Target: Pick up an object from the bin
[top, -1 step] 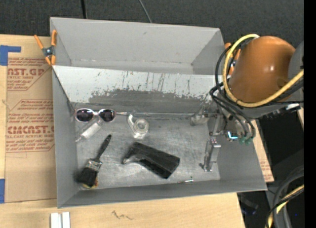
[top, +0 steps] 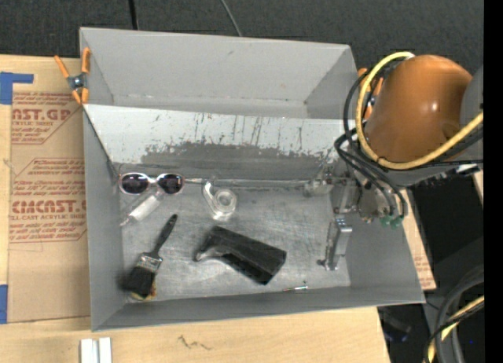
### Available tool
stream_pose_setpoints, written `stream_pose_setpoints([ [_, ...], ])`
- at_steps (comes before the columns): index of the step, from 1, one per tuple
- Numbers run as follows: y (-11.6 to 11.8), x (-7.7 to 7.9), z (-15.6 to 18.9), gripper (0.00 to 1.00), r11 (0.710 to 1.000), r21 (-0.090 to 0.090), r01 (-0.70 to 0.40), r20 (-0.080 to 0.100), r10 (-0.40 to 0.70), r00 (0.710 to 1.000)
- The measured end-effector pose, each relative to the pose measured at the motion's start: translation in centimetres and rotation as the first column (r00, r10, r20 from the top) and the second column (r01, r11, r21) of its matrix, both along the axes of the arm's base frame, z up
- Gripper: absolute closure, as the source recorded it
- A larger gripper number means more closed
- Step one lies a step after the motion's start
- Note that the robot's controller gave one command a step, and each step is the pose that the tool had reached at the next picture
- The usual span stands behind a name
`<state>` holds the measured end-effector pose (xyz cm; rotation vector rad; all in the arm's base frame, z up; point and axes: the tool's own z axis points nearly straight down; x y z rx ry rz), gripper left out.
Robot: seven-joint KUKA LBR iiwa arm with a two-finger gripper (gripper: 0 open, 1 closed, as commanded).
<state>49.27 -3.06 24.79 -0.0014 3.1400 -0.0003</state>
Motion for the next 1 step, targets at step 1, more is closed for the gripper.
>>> stream_pose_setpoints([
  [1,3.21,-0.16,-6.82,0.00,1.000,0.000,-0.027,0.005,0.027,1.000],
])
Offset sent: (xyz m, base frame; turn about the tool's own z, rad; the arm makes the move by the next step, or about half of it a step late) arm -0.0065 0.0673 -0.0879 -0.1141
